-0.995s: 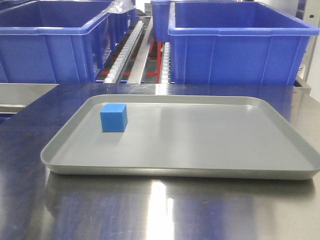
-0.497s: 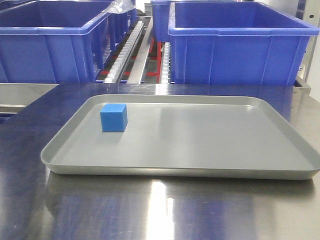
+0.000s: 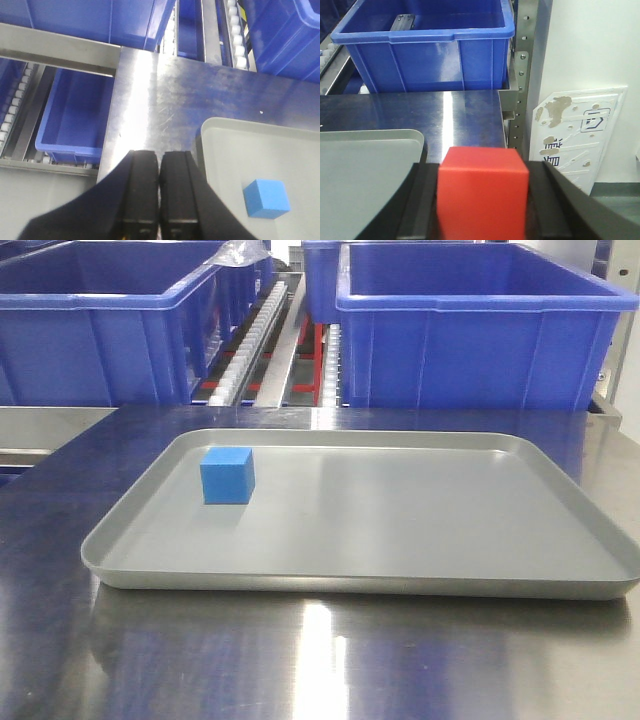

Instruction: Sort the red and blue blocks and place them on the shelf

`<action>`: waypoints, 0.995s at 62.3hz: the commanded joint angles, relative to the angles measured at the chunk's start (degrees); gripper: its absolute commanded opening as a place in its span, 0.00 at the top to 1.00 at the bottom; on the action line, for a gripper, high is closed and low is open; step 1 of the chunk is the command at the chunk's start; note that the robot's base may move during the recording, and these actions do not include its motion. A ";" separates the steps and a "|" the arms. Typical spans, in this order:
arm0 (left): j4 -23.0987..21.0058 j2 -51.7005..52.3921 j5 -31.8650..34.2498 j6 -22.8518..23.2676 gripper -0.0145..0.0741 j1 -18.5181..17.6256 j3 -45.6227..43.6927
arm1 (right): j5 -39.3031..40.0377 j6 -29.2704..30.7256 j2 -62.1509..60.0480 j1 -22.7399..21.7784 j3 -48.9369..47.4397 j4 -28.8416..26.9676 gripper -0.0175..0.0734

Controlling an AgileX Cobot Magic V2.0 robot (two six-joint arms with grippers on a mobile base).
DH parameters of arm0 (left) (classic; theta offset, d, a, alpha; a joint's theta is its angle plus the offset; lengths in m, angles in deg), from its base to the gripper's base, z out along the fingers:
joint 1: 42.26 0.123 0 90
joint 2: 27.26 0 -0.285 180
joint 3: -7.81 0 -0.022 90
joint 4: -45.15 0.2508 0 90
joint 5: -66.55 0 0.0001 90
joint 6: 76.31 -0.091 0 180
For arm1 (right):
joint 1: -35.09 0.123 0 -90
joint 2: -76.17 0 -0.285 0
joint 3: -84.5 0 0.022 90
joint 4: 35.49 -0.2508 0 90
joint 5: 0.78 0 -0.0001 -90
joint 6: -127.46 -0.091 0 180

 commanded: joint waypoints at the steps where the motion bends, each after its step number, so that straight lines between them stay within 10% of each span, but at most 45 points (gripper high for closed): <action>1: 0.70 1.16 4.29 -0.15 0.68 -0.44 -2.19 | 5.34 0.21 0.23 -0.38 -1.61 0.38 0.74; 45: 0.71 0.55 -7.09 -2.21 0.67 -0.44 -2.57 | 5.34 0.21 0.23 -0.38 -1.61 0.38 0.74; 62: -0.64 -2.52 -13.48 -6.90 0.19 -0.44 -5.94 | 5.34 0.21 0.23 -0.38 -1.61 0.38 0.74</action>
